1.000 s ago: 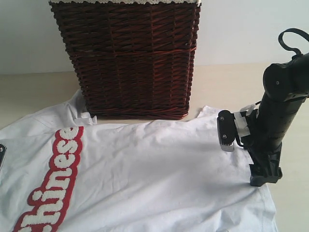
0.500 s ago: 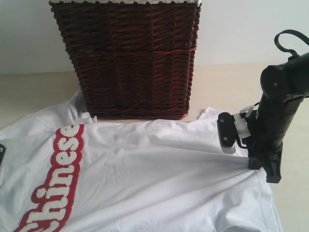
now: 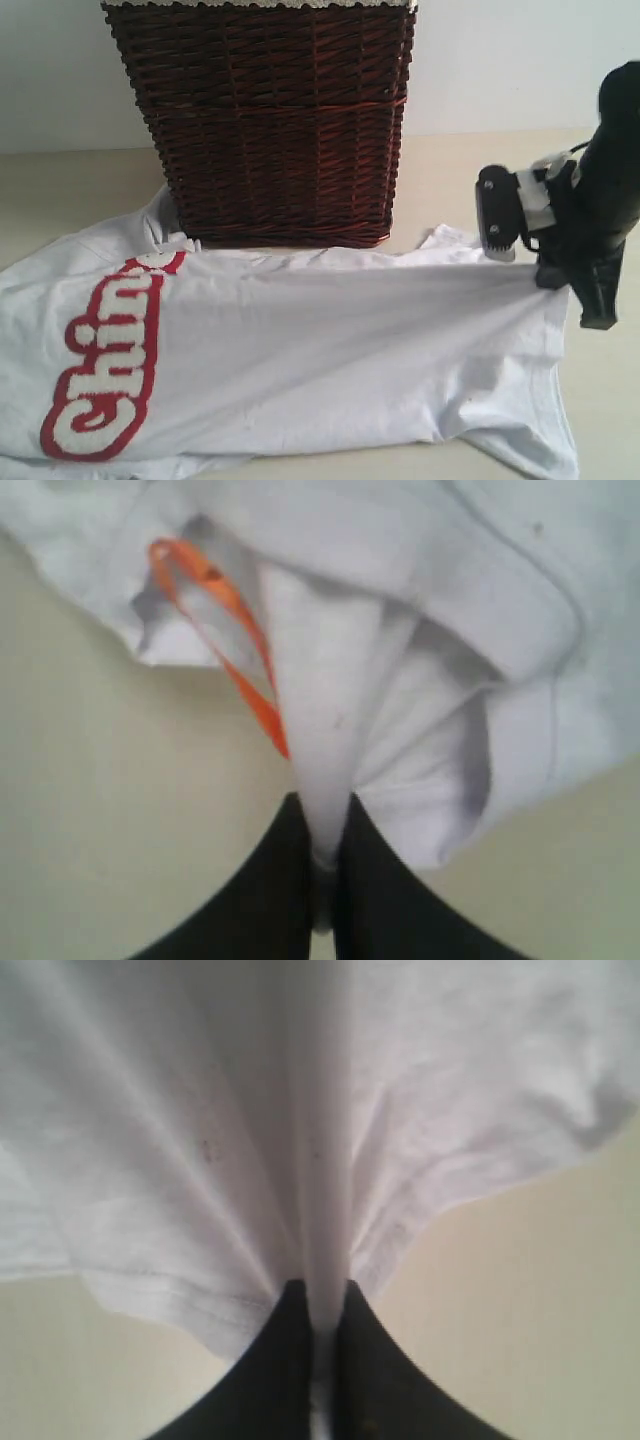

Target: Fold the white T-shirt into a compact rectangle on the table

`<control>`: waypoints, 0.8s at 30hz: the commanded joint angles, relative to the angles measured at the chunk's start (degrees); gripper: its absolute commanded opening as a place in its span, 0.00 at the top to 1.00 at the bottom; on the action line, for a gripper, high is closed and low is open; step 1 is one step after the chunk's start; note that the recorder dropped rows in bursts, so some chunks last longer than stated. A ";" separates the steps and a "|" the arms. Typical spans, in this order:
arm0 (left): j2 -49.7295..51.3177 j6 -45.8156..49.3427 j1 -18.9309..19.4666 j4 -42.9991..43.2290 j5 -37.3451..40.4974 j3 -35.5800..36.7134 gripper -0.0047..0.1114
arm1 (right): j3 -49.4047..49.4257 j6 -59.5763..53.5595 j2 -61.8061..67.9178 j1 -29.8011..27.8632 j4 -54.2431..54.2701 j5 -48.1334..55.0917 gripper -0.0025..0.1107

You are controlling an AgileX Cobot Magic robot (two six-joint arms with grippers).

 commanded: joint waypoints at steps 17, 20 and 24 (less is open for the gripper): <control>-58.15 -21.45 -0.14 -10.51 13.29 -15.22 0.96 | 0.07 15.73 -55.25 -0.13 -1.66 13.25 0.98; -59.72 -21.45 -0.14 -11.70 19.40 -19.59 0.96 | -0.19 15.73 -60.08 -0.13 0.24 14.17 0.98; -60.24 -21.45 -0.14 -13.65 22.38 -21.31 0.96 | -0.99 15.47 -62.90 0.10 2.21 15.79 0.98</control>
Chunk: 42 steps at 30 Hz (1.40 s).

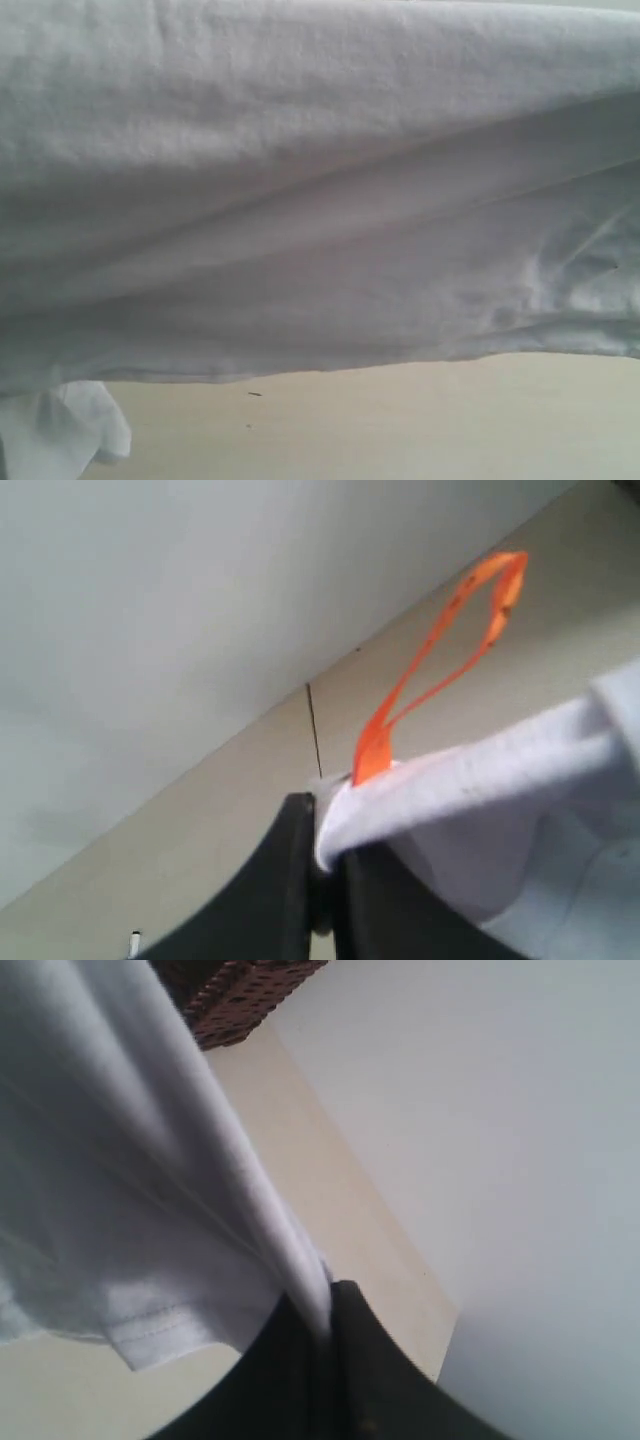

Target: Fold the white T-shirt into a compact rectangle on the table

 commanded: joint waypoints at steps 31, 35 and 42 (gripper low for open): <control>56.09 -25.44 11.74 32.39 -64.05 27.37 0.32 | 0.73 62.33 71.30 2.46 -76.60 -38.22 0.55; 54.77 -35.02 11.98 31.02 -63.70 26.09 0.45 | -1.32 81.84 71.41 2.46 -80.88 -30.92 0.33; 52.02 -41.21 1.07 18.43 -50.60 27.45 0.55 | -3.32 88.98 70.80 2.46 -60.72 -16.84 0.56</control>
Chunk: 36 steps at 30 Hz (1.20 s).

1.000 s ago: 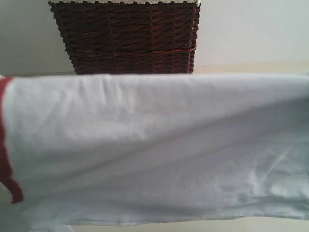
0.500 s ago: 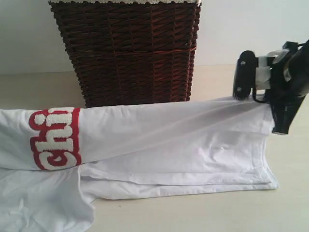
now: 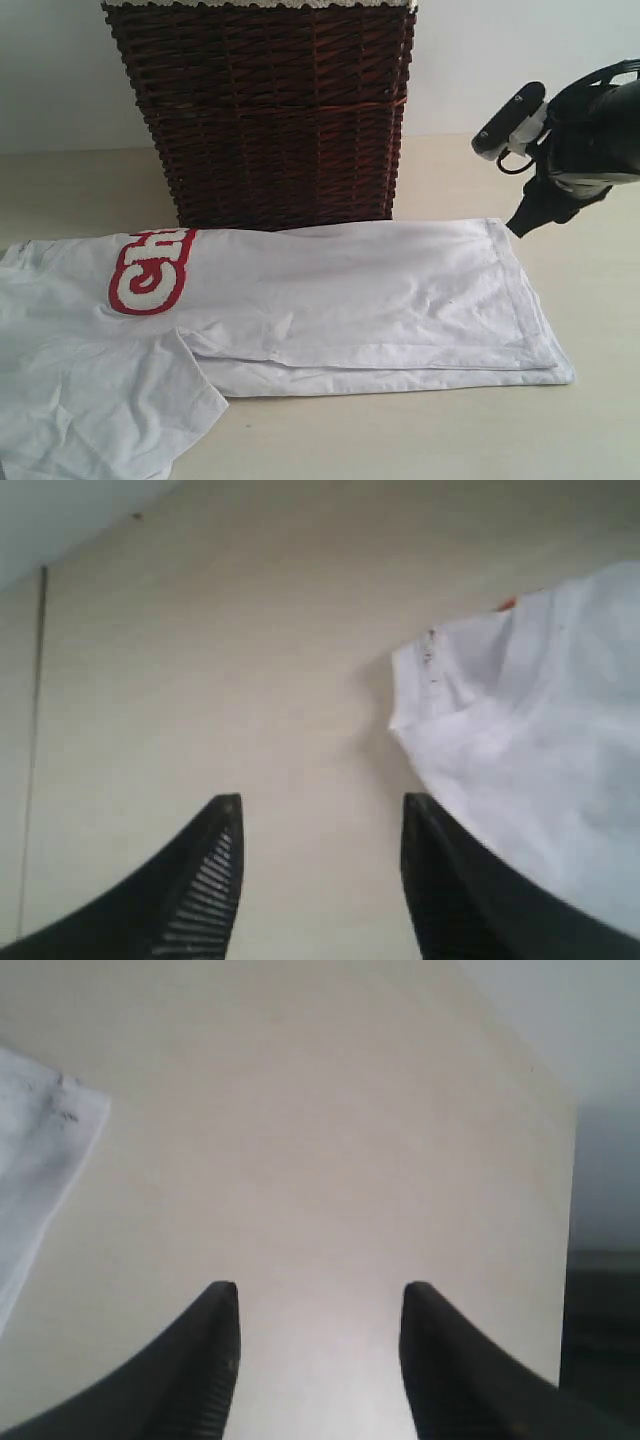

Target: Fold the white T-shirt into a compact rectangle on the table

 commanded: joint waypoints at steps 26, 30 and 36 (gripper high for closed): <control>-25.08 31.26 -40.90 -43.52 48.83 3.96 0.54 | 7.97 -19.48 -20.18 -0.03 41.19 6.18 0.56; -25.12 30.36 -46.35 -43.41 48.14 9.80 0.42 | 7.97 -20.90 -20.18 -0.03 43.67 4.01 0.56; -23.50 26.69 -49.08 -42.21 38.00 14.30 0.40 | 7.97 -22.22 -19.95 -0.03 45.13 1.90 0.56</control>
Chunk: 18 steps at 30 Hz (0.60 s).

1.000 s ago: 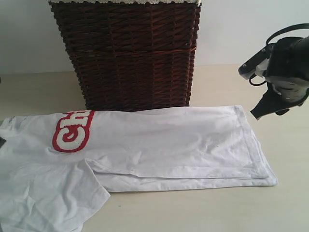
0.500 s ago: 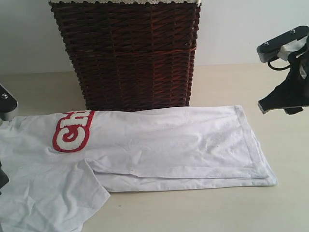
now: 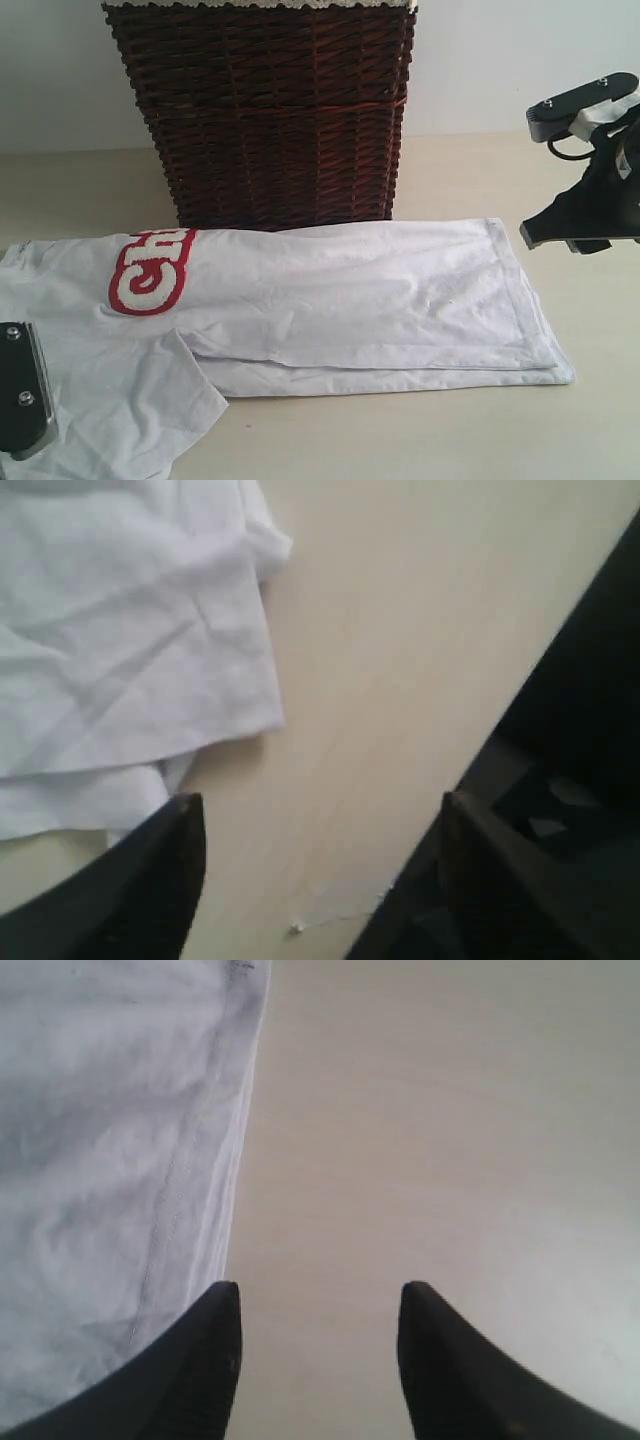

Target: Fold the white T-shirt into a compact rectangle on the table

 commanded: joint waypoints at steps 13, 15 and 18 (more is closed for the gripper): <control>23.35 -0.64 -1.89 7.80 -24.86 0.62 0.40 | 0.08 -1.29 0.11 -0.03 1.54 -4.95 0.56; 25.90 -0.64 -1.97 7.80 -27.16 0.62 0.40 | 0.08 -1.29 0.11 -0.03 1.54 -5.40 0.56; 29.33 -0.64 -1.97 7.80 -27.55 0.62 0.40 | 0.08 -1.29 0.11 -0.03 1.54 -6.25 0.56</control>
